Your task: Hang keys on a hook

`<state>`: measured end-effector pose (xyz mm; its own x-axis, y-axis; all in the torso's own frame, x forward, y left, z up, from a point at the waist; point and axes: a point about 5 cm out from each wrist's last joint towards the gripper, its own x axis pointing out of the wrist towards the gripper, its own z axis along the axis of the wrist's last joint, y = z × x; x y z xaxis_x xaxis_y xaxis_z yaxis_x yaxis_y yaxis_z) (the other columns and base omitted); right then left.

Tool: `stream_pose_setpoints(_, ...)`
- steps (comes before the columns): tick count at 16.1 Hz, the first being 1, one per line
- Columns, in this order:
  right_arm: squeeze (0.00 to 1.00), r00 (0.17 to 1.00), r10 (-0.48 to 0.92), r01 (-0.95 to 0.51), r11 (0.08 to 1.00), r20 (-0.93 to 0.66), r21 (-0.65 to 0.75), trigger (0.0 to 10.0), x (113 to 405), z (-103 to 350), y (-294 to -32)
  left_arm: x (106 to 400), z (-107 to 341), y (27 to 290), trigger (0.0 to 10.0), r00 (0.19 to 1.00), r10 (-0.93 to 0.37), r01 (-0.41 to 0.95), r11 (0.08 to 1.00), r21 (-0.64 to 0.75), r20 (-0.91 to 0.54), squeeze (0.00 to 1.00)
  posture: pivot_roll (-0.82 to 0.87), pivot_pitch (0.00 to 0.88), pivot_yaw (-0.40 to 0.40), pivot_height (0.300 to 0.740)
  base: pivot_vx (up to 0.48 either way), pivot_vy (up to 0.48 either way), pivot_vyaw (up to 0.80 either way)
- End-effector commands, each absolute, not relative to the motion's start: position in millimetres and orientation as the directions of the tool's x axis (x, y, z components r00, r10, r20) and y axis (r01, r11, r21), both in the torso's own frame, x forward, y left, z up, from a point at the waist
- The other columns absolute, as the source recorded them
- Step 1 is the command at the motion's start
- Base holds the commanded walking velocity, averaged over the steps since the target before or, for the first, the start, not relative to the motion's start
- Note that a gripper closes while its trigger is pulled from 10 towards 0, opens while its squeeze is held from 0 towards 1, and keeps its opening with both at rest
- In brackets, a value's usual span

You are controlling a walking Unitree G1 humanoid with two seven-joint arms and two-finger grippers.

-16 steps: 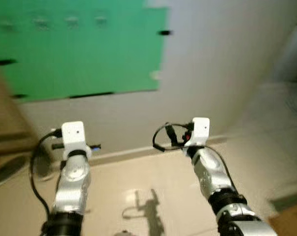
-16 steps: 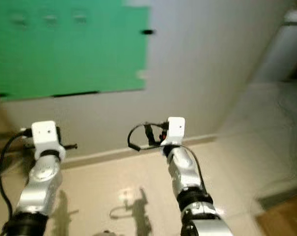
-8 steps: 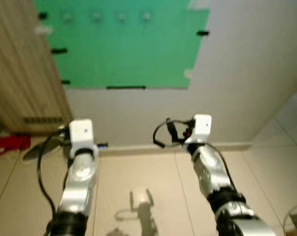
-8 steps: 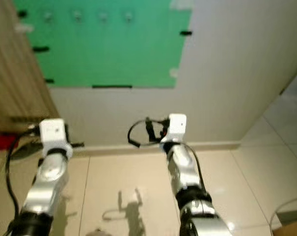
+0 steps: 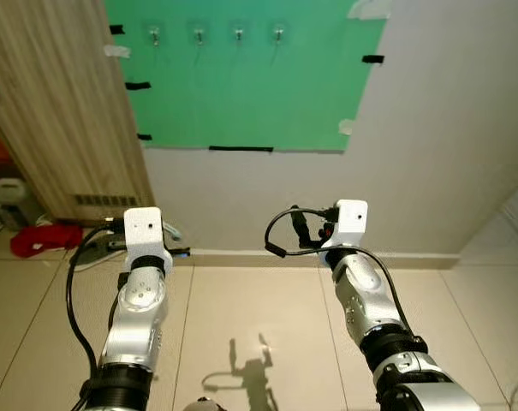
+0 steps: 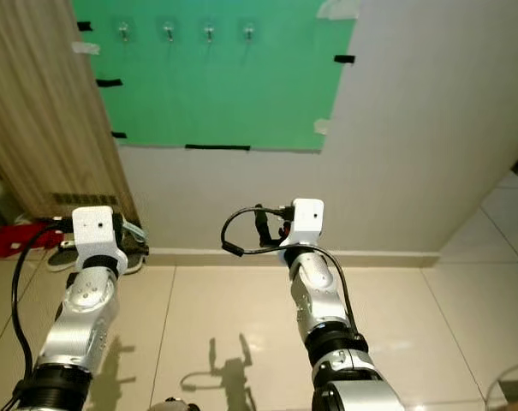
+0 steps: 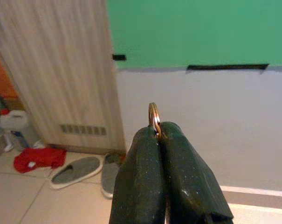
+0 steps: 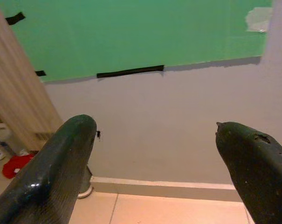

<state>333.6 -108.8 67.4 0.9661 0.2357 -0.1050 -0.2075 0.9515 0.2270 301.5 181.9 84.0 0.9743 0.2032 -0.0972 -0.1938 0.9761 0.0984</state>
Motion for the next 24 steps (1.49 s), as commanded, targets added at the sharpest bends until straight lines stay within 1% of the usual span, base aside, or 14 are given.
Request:
stream_pose_setpoints(1,0.00,0.973,0.219,-0.200,0.959,-0.075,0.202,10.0,337,74,-111,309,94,179,10.0,0.982,0.178,-0.172,0.981,0.091,-0.058,0.00,0.07,0.000,-0.018,0.740,0.469,0.000,0.00)
stream_pose_setpoints(3,0.00,0.975,0.219,-0.210,0.964,-0.038,0.161,10.0,338,81,-108,310,95,177,10.0,0.985,0.167,-0.163,0.983,0.082,-0.052,0.00,0.06,0.000,-0.015,0.740,0.472,0.000,0.00)
stream_pose_setpoints(6,0.00,0.977,0.212,-0.204,0.966,-0.036,0.157,10.0,340,83,-108,311,96,172,10.0,0.987,0.152,-0.148,0.987,0.063,-0.051,0.00,0.05,0.000,-0.022,0.740,0.470,0.000,0.00)
stream_pose_setpoints(10,0.00,0.978,0.202,-0.193,0.970,-0.043,0.150,10.0,340,83,-110,312,95,171,10.0,0.988,0.148,-0.145,0.988,0.055,-0.050,0.00,0.05,0.000,-0.030,0.740,0.471,0.000,0.00)
stream_pose_setpoints(13,0.00,0.976,0.214,-0.207,0.968,-0.035,0.146,10.0,341,85,-107,312,95,171,10.0,0.987,0.150,-0.148,0.988,0.042,-0.050,0.00,0.05,0.000,-0.031,0.740,0.470,0.000,0.00)
stream_pose_setpoints(15,0.00,0.964,0.266,-0.261,0.955,-0.017,0.140,10.0,340,88,-101,313,95,170,10.0,0.988,0.147,-0.146,0.989,0.036,-0.049,0.00,0.05,0.000,-0.031,0.740,0.469,0.000,0.62)
stream_pose_setpoints(17,0.00,0.963,0.268,-0.263,0.954,-0.014,0.146,10.0,340,89,-99,313,96,170,10.0,0.988,0.146,-0.145,0.989,0.034,-0.047,0.00,0.05,0.000,-0.030,0.740,0.471,0.000,0.60)
stream_pose_setpoints(19,0.00,0.970,0.241,-0.240,0.964,0.002,0.117,10.0,341,91,-101,314,98,170,10.0,0.989,0.141,-0.140,0.989,0.038,-0.039,0.00,0.06,0.000,-0.027,0.740,0.469,0.000,0.59)
stream_pose_setpoints(23,0.00,0.986,0.164,-0.166,0.980,0.023,0.110,10.0,341,95,-113,312,104,170,10.0,0.994,0.105,-0.105,0.992,0.074,-0.006,0.00,0.06,0.000,-0.025,0.740,0.470,0.000,0.00)
stream_pose_setpoints(24,0.00,0.992,0.122,-0.124,0.986,0.020,0.116,10.0,338,92,-120,312,106,169,10.0,0.997,0.077,-0.077,0.993,0.087,0.002,0.00,0.07,0.000,-0.025,0.740,0.472,0.000,0.00)
